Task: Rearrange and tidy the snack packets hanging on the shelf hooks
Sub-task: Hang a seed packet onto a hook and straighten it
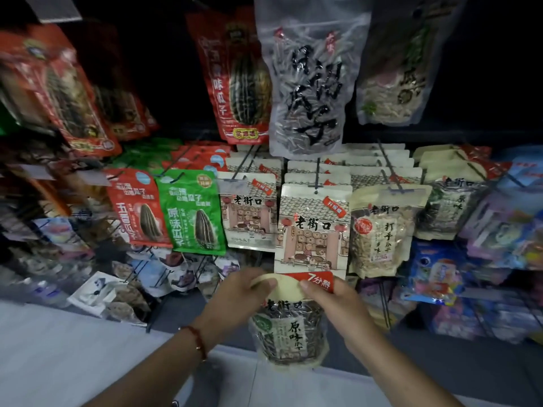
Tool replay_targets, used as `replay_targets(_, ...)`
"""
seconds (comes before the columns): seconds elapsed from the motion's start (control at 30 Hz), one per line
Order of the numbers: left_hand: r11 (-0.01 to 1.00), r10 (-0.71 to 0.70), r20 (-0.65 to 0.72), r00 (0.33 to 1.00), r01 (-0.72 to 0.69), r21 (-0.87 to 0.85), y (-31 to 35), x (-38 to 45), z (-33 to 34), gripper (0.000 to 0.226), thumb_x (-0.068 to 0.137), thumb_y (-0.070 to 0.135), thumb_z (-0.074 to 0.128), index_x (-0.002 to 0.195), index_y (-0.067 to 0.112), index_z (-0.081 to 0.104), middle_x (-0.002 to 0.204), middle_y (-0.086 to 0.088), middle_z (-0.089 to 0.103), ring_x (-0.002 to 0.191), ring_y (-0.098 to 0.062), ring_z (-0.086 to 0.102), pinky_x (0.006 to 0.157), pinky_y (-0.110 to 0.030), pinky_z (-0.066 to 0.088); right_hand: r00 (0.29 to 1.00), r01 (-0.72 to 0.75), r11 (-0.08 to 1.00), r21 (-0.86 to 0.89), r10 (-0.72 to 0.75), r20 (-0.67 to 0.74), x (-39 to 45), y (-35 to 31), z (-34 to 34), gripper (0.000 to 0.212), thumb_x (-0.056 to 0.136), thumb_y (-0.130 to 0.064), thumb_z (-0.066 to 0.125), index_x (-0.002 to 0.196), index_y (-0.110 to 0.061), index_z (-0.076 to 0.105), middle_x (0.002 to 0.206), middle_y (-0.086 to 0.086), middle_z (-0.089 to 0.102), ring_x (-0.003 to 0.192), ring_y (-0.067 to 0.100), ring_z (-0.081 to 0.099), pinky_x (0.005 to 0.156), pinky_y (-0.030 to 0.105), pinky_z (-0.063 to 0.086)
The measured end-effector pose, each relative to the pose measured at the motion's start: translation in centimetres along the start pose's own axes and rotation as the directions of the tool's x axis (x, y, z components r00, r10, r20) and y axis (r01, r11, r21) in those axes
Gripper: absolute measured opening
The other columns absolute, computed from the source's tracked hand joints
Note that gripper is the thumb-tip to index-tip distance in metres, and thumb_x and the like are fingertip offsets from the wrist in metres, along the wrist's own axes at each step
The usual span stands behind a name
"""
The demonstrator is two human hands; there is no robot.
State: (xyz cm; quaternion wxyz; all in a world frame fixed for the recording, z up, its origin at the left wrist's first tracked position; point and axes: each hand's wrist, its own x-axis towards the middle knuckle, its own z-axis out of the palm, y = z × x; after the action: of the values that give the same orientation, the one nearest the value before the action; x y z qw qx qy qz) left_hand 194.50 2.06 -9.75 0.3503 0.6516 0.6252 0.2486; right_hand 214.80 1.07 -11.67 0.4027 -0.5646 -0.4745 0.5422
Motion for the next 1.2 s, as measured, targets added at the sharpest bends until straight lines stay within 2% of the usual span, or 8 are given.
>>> replay_targets(0.43, 0.985, 0.113, 0.008, 0.994, -0.111, -0.135, -6.4, 9.0, -11.9, 0.016, 0.095, 0.034, 0.061, 0.086, 0.023, 0.069, 0.058, 0.009, 0.061, 0.048, 0.001, 0.051, 0.047, -0.015, 0.038, 0.988, 0.104, 0.993, -0.049, -0.109, -0.107, 8.9, -6.9, 11.7, 0.01, 0.083, -0.025, 0.075, 0.09, -0.027, 0.069, 0.083, -0.001, 0.075, 0.078, 0.012, 0.072, 0.066, 0.021, 0.056)
replay_targets(0.57, 0.985, 0.14, 0.06, 0.988, -0.133, -0.109, -8.8, 12.5, -14.3, 0.017, 0.094, 0.04, 0.061, 0.088, 0.028, 0.07, 0.06, 0.005, 0.064, 0.048, -0.008, 0.05, 0.049, -0.024, 0.038, 0.944, 0.166, 0.958, -0.235, -0.223, -0.243, 11.4, -7.4, 14.4, 0.027, 0.087, -0.034, 0.07, 0.113, -0.034, 0.061, 0.112, -0.013, 0.062, 0.095, -0.002, 0.063, 0.071, 0.011, 0.049)
replay_targets(0.7, 0.983, 0.172, 0.079, 0.982, -0.166, -0.076, -9.5, 15.1, -15.3, 0.015, 0.096, 0.039, 0.059, 0.095, 0.028, 0.07, 0.047, 0.013, 0.054, 0.04, -0.002, 0.044, 0.047, -0.022, 0.033, 0.756, 0.331, 0.53, -0.781, -0.644, -0.116, 13.1, -8.6, 15.0, 0.054, 0.093, -0.029, 0.063, 0.142, -0.037, 0.042, 0.148, -0.015, 0.032, 0.132, -0.005, 0.032, 0.106, 0.019, 0.03)
replay_targets(0.77, 0.98, 0.2, 0.055, 0.978, -0.199, -0.024, -9.2, 16.5, -15.8, 0.017, 0.096, 0.04, 0.058, 0.098, 0.029, 0.069, 0.054, 0.013, 0.058, 0.043, -0.001, 0.048, 0.048, -0.023, 0.034, 0.751, 0.281, 0.275, -0.919, -0.659, 0.033, 14.6, -8.9, 14.8, 0.062, 0.093, -0.022, 0.061, 0.147, -0.034, 0.034, 0.157, -0.008, 0.025, 0.143, 0.014, 0.025, 0.113, 0.034, 0.025)
replay_targets(0.83, 0.974, 0.228, 0.064, 0.972, -0.227, -0.02, -8.7, 17.8, -15.9, 0.02, 0.096, 0.043, 0.057, 0.1, 0.029, 0.069, 0.061, 0.007, 0.063, 0.047, -0.009, 0.053, 0.047, -0.027, 0.04, 0.785, 0.242, 0.208, -0.948, -0.616, 0.065, 15.7, -9.3, 14.5, 0.069, 0.092, -0.021, 0.061, 0.15, -0.034, 0.026, 0.158, -0.005, 0.026, 0.144, 0.022, 0.026, 0.115, 0.039, 0.023)
replay_targets(0.97, 0.96, 0.28, 0.073, 0.957, -0.277, -0.053, -7.5, 19.3, -15.8, 0.018, 0.097, 0.042, 0.055, 0.097, 0.028, 0.067, 0.061, 0.005, 0.061, 0.035, -0.002, 0.04, 0.036, -0.019, 0.031, 0.748, 0.313, 0.306, -0.899, -0.663, 0.035, 16.6, -11.5, 14.2, 0.04, 0.093, -0.026, 0.06, 0.132, -0.025, 0.057, 0.121, -0.005, 0.062, 0.104, 0.013, 0.059, 0.09, 0.037, 0.052)
replay_targets(1.07, 0.961, 0.269, 0.065, 0.961, -0.262, -0.089, -6.8, 20.3, -15.6, 0.022, 0.097, 0.041, 0.056, 0.094, 0.023, 0.069, 0.055, 0.006, 0.053, 0.034, -0.001, 0.036, 0.035, -0.018, 0.029, 0.835, 0.344, 0.649, -0.679, -0.542, -0.095, 17.0, -13.2, 14.4, 0.019, 0.095, -0.027, 0.059, 0.111, -0.025, 0.069, 0.094, -0.012, 0.067, 0.079, 0.007, 0.064, 0.07, 0.036, 0.057)
replay_targets(1.2, 0.961, 0.267, 0.041, 0.963, -0.262, -0.089, -6.5, 21.3, -15.3, 0.018, 0.097, 0.039, 0.056, 0.097, 0.027, 0.07, 0.049, 0.007, 0.048, 0.031, -0.002, 0.034, 0.033, -0.016, 0.026, 0.861, 0.335, 0.713, -0.616, -0.498, -0.108, 17.0, -13.6, 14.2, 0.014, 0.095, -0.027, 0.061, 0.104, -0.024, 0.07, 0.083, -0.014, 0.067, 0.071, 0.003, 0.062, 0.065, 0.032, 0.054)
